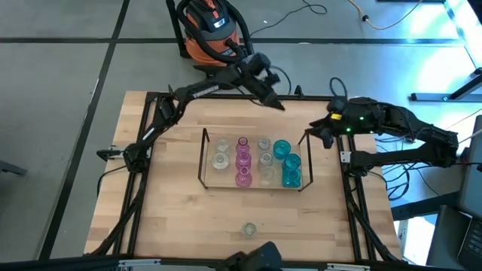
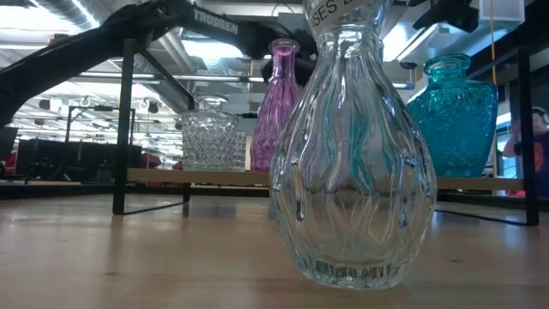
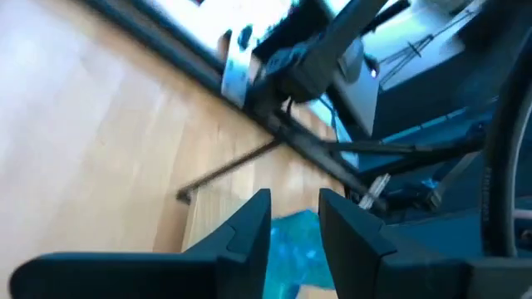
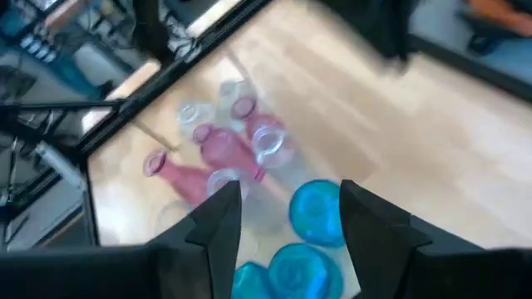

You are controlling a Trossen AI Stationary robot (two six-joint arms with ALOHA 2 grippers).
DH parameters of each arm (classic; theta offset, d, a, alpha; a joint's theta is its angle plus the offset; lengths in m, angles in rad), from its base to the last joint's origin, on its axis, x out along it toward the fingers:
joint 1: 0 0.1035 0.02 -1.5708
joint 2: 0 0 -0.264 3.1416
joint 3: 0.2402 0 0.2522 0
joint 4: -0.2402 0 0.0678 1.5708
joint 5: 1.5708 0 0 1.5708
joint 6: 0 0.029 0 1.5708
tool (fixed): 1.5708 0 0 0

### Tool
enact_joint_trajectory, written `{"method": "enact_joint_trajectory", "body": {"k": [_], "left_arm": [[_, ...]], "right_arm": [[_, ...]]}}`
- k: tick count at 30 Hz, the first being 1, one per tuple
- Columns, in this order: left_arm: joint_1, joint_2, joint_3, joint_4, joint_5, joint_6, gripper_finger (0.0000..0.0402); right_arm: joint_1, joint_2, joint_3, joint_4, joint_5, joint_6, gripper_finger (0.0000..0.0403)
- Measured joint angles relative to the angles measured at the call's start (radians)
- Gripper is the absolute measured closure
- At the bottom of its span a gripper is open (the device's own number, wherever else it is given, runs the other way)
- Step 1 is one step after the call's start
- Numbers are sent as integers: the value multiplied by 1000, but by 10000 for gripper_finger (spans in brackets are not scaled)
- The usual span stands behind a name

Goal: Sort vases onto shelf
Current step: Put the blue vase aligned with the other blue vase on the shelf

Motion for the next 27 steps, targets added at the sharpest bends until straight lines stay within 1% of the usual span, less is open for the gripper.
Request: {"method": "enact_joint_trajectory", "body": {"k": [1, 3, 4, 6, 8, 10, 14, 17, 22, 27], "left_arm": [[5, -19, 13, -20, -1, 17, 307], [15, -85, -17, -51, -4, 42, 307], [17, -115, -24, -92, -18, 67, 307], [21, -174, -25, -225, -63, 150, 307], [21, -223, -26, -371, -136, 244, 307], [13, -272, -28, -510, -233, 318, 307], [-26, -363, -28, -679, -391, 374, 307], [-61, -409, -28, -715, -459, 359, 307], [-121, -457, -28, -698, -556, 310, 308], [-162, -456, -28, -701, -596, 281, 308]], "right_arm": [[0, 11, -13, 10, -26, -8, 226], [0, 41, -36, 34, -80, -42, 226], [0, 64, -40, 49, -105, -70, 226], [0, 124, -41, 61, -138, -136, 226], [0, 190, -38, 53, -151, -212, 226], [0, 263, -31, 33, -145, -300, 226], [0, 397, -18, -42, -75, -386, 226], [-1, 450, -14, -49, -52, -423, 234], [-2, 493, -14, -11, -72, -446, 264], [-15, 515, -14, 32, -103, -456, 269]]}}
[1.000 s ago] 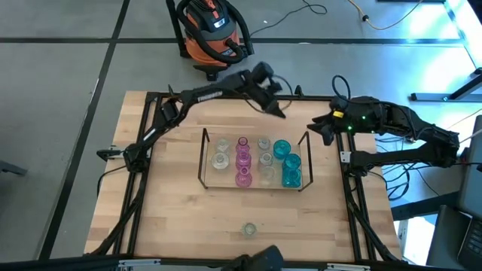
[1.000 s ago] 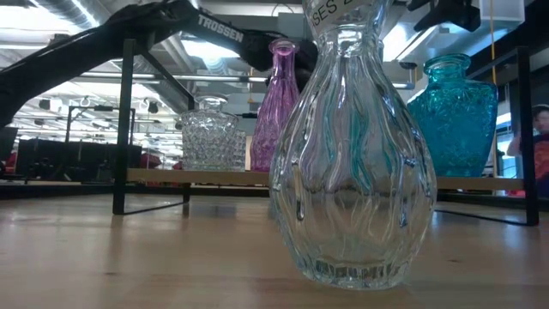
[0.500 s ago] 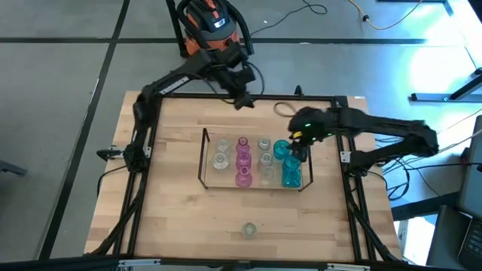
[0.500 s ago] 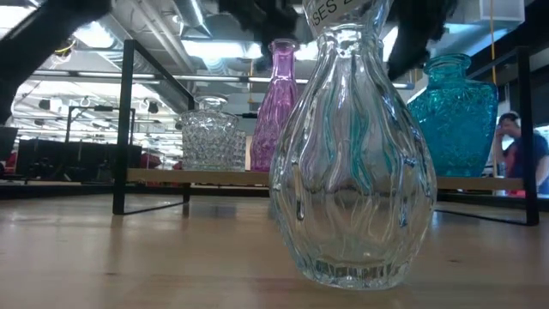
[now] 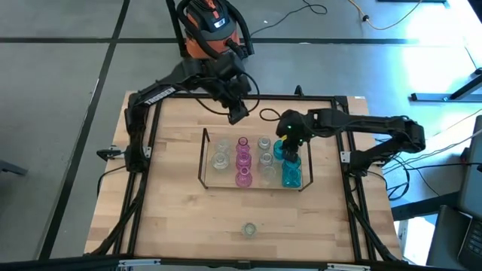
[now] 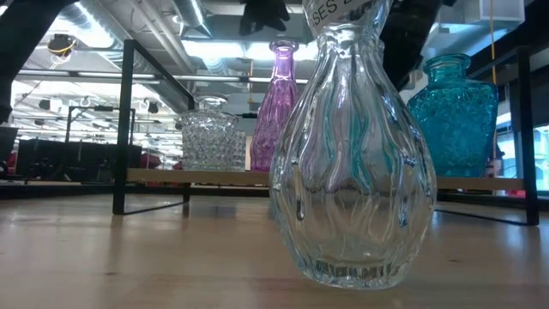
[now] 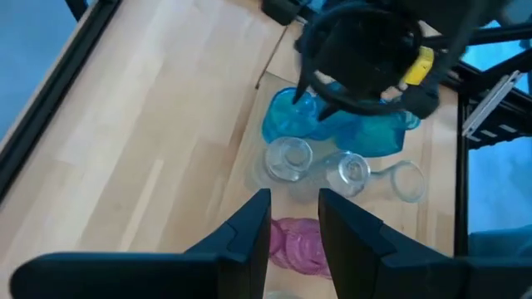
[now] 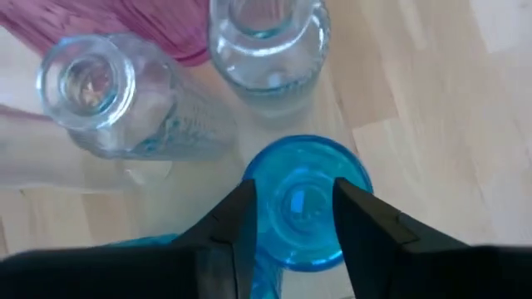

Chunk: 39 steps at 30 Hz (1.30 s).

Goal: Sort vases onto shelf
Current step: Put the blue vase aligned with the other blue vase on the shelf

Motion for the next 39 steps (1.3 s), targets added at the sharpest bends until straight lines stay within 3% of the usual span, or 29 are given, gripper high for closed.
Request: {"method": "enact_joint_trajectory", "body": {"k": [17, 39], "left_arm": [[-55, 0, 0, -1, -35, -4, 308], [-67, 0, 0, -1, -27, -4, 308]], "right_arm": [[-53, 57, 5, -24, -29, -6, 268], [-51, 57, 2, -136, 71, 114, 268]]}}
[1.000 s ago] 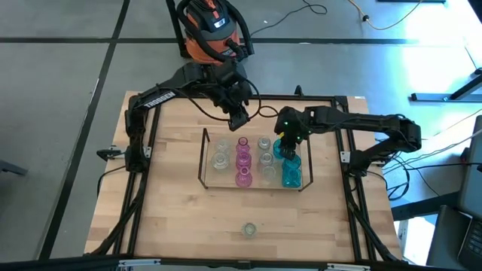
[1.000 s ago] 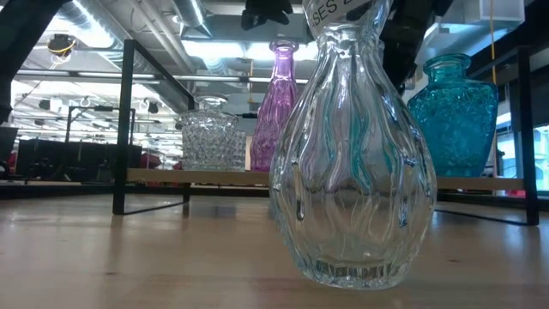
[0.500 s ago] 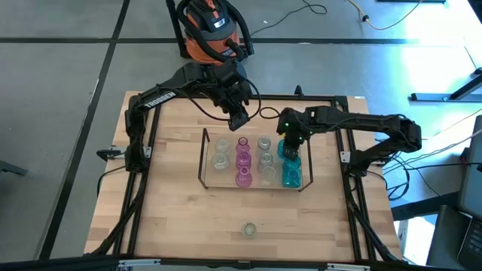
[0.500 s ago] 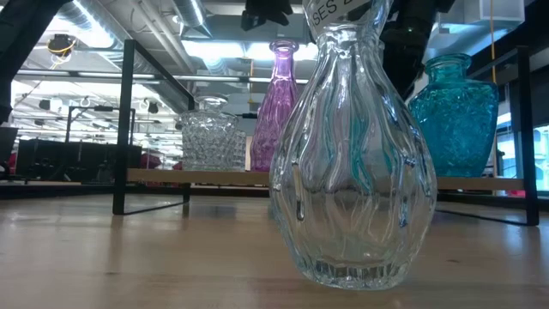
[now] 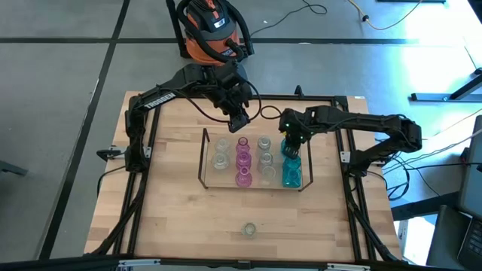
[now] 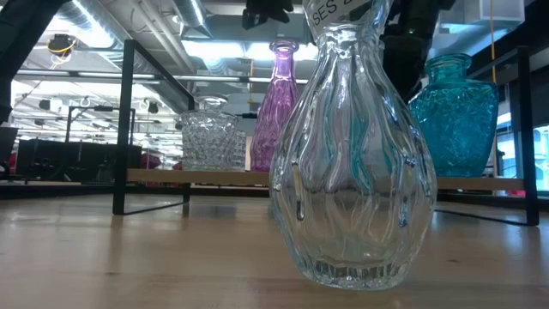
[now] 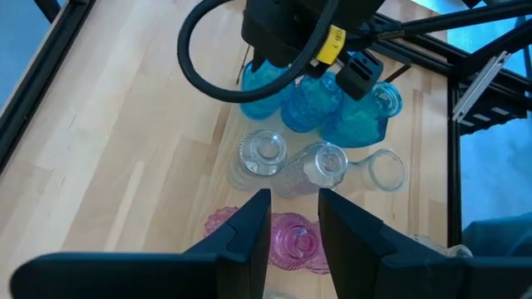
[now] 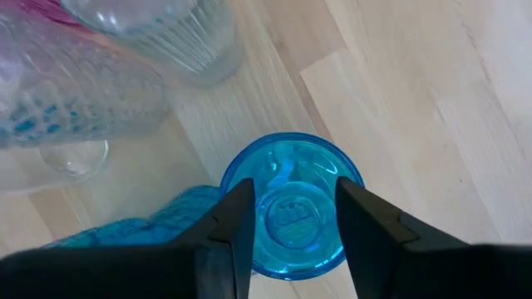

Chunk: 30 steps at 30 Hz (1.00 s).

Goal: Sort vases onto shelf
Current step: Put the blue vase aligned with the other blue vase on the shelf, then put the transparent vase aligned with the other transparent vase on the left side of the shelf

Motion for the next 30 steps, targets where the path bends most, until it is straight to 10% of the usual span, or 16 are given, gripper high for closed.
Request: {"method": "enact_joint_trajectory", "body": {"k": [21, 30], "left_arm": [[-18, 0, 0, 10, 0, -21, 308], [-58, -25, 0, -28, 3, -45, 308]], "right_arm": [[0, -113, -6, 25, 37, 93, 209], [0, -250, -4, 220, -200, 116, 201]]}}
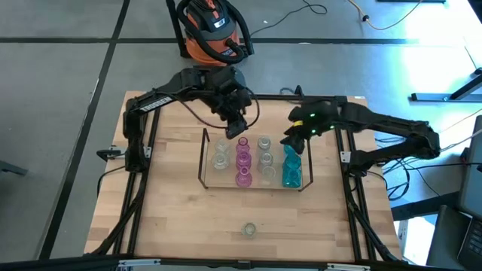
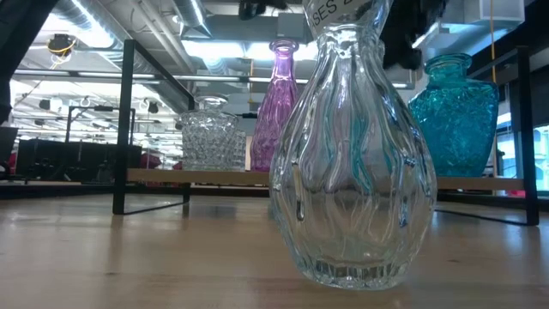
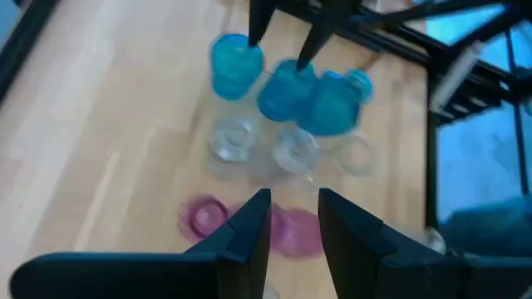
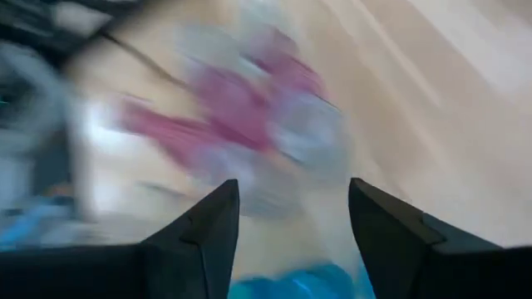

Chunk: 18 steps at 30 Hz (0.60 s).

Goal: Sort vases onto shelf
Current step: Put the transparent vase aligned with the other transparent vase on the left side of the shelf

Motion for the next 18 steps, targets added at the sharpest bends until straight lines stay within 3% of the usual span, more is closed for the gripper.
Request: {"method": "enact_joint_trajectory", "body": {"k": [5, 11, 15, 18], "left_arm": [[-83, -77, 0, -149, 8, -2, 308], [-331, -119, 1, -132, -9, -193, 308], [-563, -107, -20, -58, -181, -385, 308], [-718, -95, -106, 41, -323, -569, 308]], "right_arm": [[26, -103, 1, 195, -175, 6, 201], [163, -145, 3, 315, -193, -30, 201], [308, -133, -25, 362, -179, -70, 201], [425, -111, -77, 418, -121, -81, 201]]}}
